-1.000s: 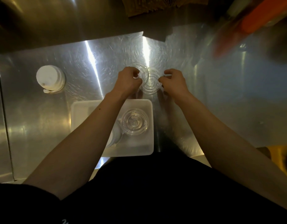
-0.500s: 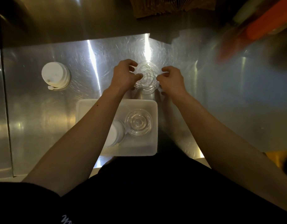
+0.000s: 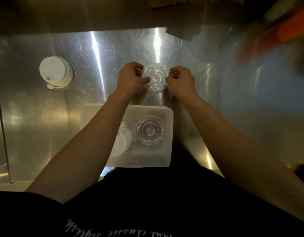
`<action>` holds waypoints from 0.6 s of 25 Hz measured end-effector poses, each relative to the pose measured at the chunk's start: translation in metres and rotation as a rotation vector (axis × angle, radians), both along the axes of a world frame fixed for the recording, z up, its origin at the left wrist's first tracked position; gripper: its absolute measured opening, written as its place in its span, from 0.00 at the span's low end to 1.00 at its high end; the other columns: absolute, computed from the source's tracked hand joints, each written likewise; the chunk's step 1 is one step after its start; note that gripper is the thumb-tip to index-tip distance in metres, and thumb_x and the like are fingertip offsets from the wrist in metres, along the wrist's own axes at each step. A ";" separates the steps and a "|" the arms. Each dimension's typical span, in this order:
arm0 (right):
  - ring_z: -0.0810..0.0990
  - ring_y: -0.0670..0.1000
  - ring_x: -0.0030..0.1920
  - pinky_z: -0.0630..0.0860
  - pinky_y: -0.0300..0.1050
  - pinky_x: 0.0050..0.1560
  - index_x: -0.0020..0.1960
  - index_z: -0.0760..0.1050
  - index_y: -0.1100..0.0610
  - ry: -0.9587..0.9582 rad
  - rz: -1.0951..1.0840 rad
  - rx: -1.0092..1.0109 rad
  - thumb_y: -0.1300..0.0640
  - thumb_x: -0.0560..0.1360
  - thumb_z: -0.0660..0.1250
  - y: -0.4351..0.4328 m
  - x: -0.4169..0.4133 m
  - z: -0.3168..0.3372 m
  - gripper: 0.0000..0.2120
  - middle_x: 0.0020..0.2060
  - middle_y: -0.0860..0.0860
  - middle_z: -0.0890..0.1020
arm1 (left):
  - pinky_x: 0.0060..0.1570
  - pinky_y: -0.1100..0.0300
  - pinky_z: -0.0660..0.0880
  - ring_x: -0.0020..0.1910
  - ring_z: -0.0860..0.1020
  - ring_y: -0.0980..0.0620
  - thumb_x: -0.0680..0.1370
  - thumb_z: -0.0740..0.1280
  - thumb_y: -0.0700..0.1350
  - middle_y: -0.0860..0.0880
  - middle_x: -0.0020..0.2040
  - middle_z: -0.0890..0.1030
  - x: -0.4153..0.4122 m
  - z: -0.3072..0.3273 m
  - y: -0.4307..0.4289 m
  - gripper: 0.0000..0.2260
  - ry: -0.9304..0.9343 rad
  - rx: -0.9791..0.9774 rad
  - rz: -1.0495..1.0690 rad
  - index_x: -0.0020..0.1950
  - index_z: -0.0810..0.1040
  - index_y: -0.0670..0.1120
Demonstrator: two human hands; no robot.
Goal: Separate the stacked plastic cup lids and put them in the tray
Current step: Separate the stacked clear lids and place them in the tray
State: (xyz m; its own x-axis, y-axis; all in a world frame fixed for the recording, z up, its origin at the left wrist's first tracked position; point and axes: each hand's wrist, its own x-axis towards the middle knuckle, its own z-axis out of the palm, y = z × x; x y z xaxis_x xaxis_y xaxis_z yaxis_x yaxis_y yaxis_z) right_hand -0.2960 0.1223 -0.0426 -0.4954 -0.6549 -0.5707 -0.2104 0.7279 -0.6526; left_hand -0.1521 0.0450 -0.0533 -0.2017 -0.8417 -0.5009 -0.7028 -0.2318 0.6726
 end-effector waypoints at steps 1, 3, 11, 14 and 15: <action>0.84 0.58 0.48 0.80 0.35 0.41 0.64 0.75 0.59 0.009 0.008 -0.003 0.60 0.74 0.65 -0.001 0.001 0.000 0.18 0.55 0.56 0.82 | 0.53 0.53 0.80 0.47 0.82 0.48 0.69 0.77 0.42 0.47 0.48 0.81 0.000 -0.001 -0.001 0.21 -0.009 -0.004 -0.002 0.60 0.78 0.43; 0.84 0.61 0.47 0.82 0.50 0.52 0.62 0.76 0.60 0.020 0.023 -0.014 0.59 0.73 0.65 -0.003 0.003 -0.001 0.18 0.54 0.56 0.82 | 0.52 0.55 0.80 0.47 0.81 0.50 0.69 0.77 0.43 0.48 0.47 0.80 -0.001 -0.004 -0.003 0.19 -0.021 -0.012 -0.003 0.59 0.79 0.43; 0.81 0.55 0.56 0.77 0.47 0.61 0.64 0.75 0.61 0.070 0.052 -0.062 0.62 0.75 0.66 -0.003 0.000 -0.001 0.18 0.57 0.57 0.81 | 0.52 0.54 0.80 0.48 0.83 0.47 0.68 0.76 0.41 0.47 0.47 0.81 0.001 -0.005 -0.004 0.19 -0.019 -0.052 -0.026 0.57 0.80 0.43; 0.80 0.54 0.57 0.75 0.43 0.59 0.65 0.75 0.62 0.069 0.076 -0.047 0.62 0.75 0.66 -0.004 0.005 -0.005 0.18 0.57 0.57 0.81 | 0.52 0.57 0.80 0.46 0.82 0.49 0.68 0.76 0.40 0.48 0.48 0.81 0.005 -0.011 -0.003 0.19 -0.030 -0.048 -0.024 0.58 0.79 0.43; 0.80 0.53 0.57 0.74 0.41 0.59 0.65 0.75 0.62 0.067 0.081 -0.049 0.62 0.75 0.66 -0.004 0.005 -0.006 0.18 0.58 0.57 0.81 | 0.51 0.58 0.79 0.46 0.81 0.50 0.68 0.76 0.39 0.47 0.49 0.81 0.006 -0.012 -0.002 0.19 -0.032 -0.050 -0.031 0.58 0.79 0.43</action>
